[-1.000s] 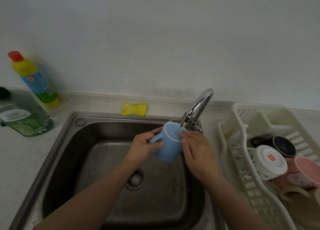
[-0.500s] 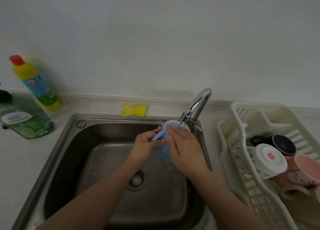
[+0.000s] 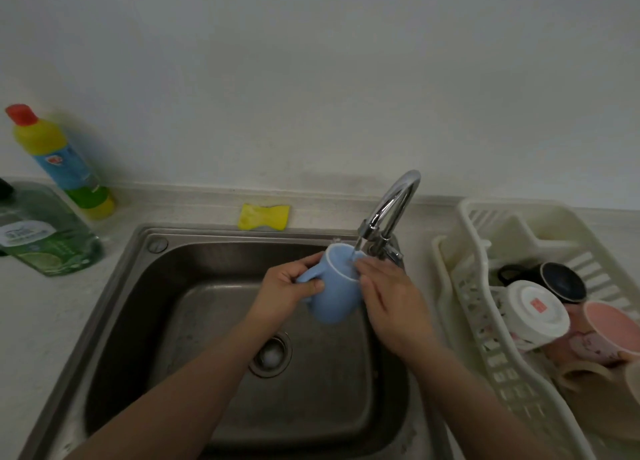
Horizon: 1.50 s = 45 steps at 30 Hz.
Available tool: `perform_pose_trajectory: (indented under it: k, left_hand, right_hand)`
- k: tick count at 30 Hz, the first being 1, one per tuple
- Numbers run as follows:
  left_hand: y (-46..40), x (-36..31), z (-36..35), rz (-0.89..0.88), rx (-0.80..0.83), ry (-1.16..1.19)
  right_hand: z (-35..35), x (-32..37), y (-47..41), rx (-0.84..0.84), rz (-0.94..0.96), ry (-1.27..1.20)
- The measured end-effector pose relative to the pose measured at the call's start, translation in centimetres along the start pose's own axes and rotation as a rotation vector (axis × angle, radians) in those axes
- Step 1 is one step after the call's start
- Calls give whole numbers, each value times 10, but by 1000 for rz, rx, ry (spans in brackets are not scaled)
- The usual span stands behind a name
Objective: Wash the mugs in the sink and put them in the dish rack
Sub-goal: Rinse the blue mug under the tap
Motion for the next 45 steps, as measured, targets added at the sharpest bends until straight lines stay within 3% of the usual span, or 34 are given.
perform_pose_trajectory:
  k: [5, 7, 11, 15, 18, 23, 28, 33, 36, 40, 42, 45]
  left_hand:
    - [-7, 2, -4, 31, -41, 55]
    - [-8, 4, 0, 34, -55, 106]
    - [-10, 8, 0, 44, -43, 84]
    - [-12, 12, 3, 83, -70, 157]
    - [-7, 13, 4, 124, -93, 186]
    - [-2, 12, -6, 205, -143, 251]
    - [-1, 9, -15, 284, -76, 184]
    - [2, 17, -13, 375, -76, 137]
    - [8, 29, -14, 442, -60, 146]
    - [11, 31, 0, 474, -103, 189]
    - [11, 29, 1, 483, -78, 165]
    - [11, 28, -7, 497, -15, 116]
  right_hand:
    - [-13, 32, -16, 28, 51, -64]
    - [0, 20, 2, -38, 84, -66]
    - [7, 2, -14, -99, -13, -48]
    - [2, 26, -13, -109, 99, -33]
    - [7, -9, 4, -161, 16, -157]
    - [-32, -27, -2, 34, -190, -581]
    - [-31, -37, -21, 3, -297, -750]
    - [-35, -24, 7, 177, -197, -444]
    - [-27, -14, -8, 146, -80, -222]
    - [-45, 12, 12, 269, 214, 85]
    - [-50, 17, 21, 295, 318, 119]
    - [-33, 8, -13, 151, 202, 21]
Point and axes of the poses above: each hand's wrist, its own y-axis away from the middle knuckle, its own z-axis out of the back of the hand, x = y × z, the point moved 10 cm from there along -y, towards the middle knuckle, and after that the axes turned 9 degrees about x, right-handed, at the moved point
